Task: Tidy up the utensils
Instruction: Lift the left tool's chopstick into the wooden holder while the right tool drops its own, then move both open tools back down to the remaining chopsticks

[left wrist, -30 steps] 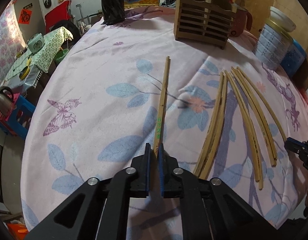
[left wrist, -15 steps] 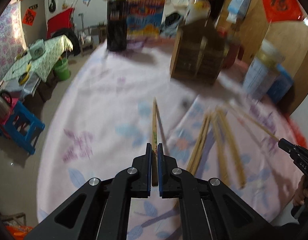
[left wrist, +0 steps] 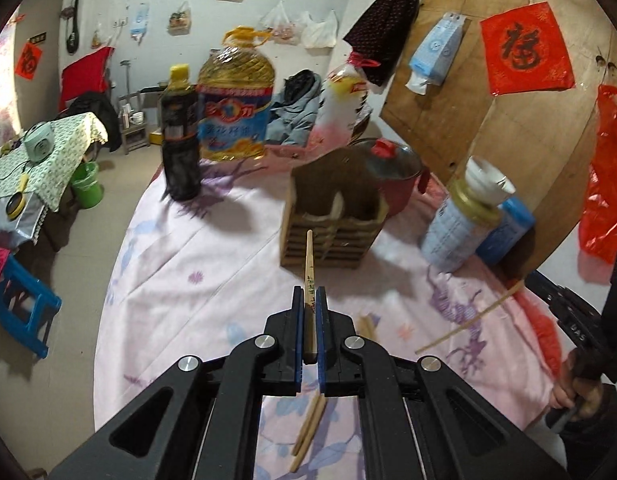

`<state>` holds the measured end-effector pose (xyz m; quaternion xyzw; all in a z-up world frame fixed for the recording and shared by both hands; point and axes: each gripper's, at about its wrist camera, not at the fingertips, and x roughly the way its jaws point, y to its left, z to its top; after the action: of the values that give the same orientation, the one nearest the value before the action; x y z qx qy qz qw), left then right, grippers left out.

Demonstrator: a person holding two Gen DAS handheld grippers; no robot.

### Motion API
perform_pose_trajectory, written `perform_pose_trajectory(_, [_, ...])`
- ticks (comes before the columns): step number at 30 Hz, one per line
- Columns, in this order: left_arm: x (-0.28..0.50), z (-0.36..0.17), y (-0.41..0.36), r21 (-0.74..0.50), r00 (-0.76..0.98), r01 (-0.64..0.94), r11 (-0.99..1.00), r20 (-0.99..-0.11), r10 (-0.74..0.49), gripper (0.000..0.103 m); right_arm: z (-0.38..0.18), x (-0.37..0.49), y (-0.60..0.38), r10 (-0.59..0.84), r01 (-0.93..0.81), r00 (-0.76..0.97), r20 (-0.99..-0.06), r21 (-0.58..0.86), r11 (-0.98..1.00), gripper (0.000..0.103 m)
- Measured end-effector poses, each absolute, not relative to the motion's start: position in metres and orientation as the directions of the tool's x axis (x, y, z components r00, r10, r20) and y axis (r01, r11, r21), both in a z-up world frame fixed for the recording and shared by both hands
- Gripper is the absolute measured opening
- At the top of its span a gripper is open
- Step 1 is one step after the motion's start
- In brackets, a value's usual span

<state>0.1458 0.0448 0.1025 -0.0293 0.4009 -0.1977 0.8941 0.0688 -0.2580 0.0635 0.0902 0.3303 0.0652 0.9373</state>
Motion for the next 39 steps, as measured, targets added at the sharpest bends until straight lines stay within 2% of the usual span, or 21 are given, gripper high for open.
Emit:
perform_pose_trajectory(7, [0.178,0.14,0.035,-0.234,0.558,0.352,0.906,-0.725,-0.404,0.006,0.11,0.105,-0.256,0.202,-0.096,0.836,-0.51,0.228,0.969,0.006])
perform_pose_trajectory(16, [0.236,0.142,0.007,-0.163,0.505,0.332,0.929,-0.802,-0.32,0.006,0.154,0.17,-0.239,0.188,-0.114,0.897,-0.399,0.202,0.973,0.006])
perform_pose_trajectory(22, [0.27,0.123,-0.011,-0.128,0.438,0.329,0.936,-0.857,-0.271,0.006,0.132,0.22,-0.224,0.201,-0.126,0.876,-0.439,0.193,0.973,0.006])
perform_pose_trajectory(25, [0.29,0.11,-0.017,-0.146,0.403,0.31,0.939,-0.875,-0.269,0.006,0.104,0.248,-0.212,0.216,-0.134,0.826,-0.521,0.19,0.973,0.008])
perform_pose_trajectory(26, [0.295,0.108,-0.017,-0.156,0.403,0.297,0.942,-0.874,-0.271,0.008,0.094,0.253,-0.211,0.207,-0.118,0.808,-0.552,0.193,0.974,0.009])
perform_pose_trajectory(27, [0.3,0.105,-0.015,-0.165,0.409,0.274,0.947,-0.871,-0.27,0.021,0.089,0.255,-0.211,0.207,-0.109,0.796,-0.569,0.202,0.973,0.011])
perform_pose_trajectory(28, [0.303,0.105,-0.012,-0.17,0.423,0.256,0.952,-0.866,-0.268,0.041,0.085,0.252,-0.214,0.219,-0.109,0.793,-0.569,0.221,0.969,0.011])
perform_pose_trajectory(29, [0.304,0.106,-0.008,-0.177,0.446,0.233,0.956,-0.855,-0.267,0.047,0.084,0.248,-0.216,0.226,-0.111,0.797,-0.561,0.231,0.967,0.011])
perform_pose_trajectory(34, [0.297,0.111,0.013,-0.217,0.49,0.206,0.954,-0.821,-0.293,0.049,0.088,0.214,-0.229,0.186,-0.098,0.825,-0.533,0.189,0.977,0.021])
perform_pose_trajectory(39, [0.279,0.1,0.036,-0.212,0.512,0.162,0.964,-0.817,-0.266,0.051,0.072,0.183,-0.248,0.179,-0.045,0.811,-0.558,0.246,0.968,0.031])
